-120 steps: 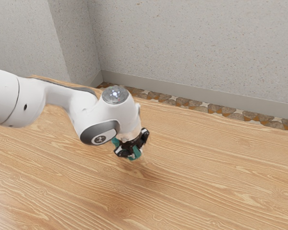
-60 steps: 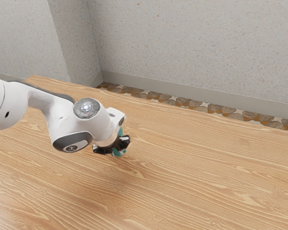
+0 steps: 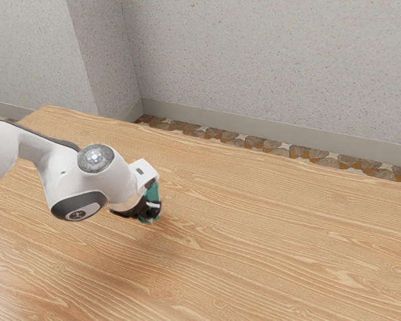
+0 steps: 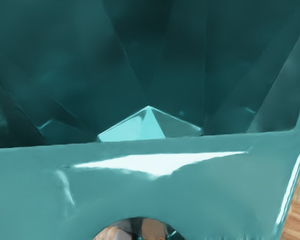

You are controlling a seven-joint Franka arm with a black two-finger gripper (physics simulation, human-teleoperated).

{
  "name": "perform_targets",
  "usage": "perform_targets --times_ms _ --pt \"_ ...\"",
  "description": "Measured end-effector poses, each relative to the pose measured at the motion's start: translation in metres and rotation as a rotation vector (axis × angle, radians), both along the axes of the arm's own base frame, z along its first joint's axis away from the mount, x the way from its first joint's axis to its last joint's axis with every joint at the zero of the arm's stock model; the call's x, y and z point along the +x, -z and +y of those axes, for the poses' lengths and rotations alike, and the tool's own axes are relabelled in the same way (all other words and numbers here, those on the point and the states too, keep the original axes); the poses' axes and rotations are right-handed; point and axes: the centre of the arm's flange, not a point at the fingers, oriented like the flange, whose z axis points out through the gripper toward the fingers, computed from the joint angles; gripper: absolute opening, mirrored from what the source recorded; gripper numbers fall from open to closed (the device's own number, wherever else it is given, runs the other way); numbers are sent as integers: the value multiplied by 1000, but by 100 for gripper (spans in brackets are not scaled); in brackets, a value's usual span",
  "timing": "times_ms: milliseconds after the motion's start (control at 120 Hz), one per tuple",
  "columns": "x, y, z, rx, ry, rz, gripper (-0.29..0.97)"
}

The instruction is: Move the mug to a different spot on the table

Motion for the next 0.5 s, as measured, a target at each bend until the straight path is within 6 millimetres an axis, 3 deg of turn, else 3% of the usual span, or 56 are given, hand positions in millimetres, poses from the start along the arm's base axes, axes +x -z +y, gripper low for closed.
perform_targets --times_ms 200,417,500 --pt "-9 10 21 6 -18 27 0" --pt "-13 24 15 7 7 57 1" --pt "-13 26 14 8 14 60 18"
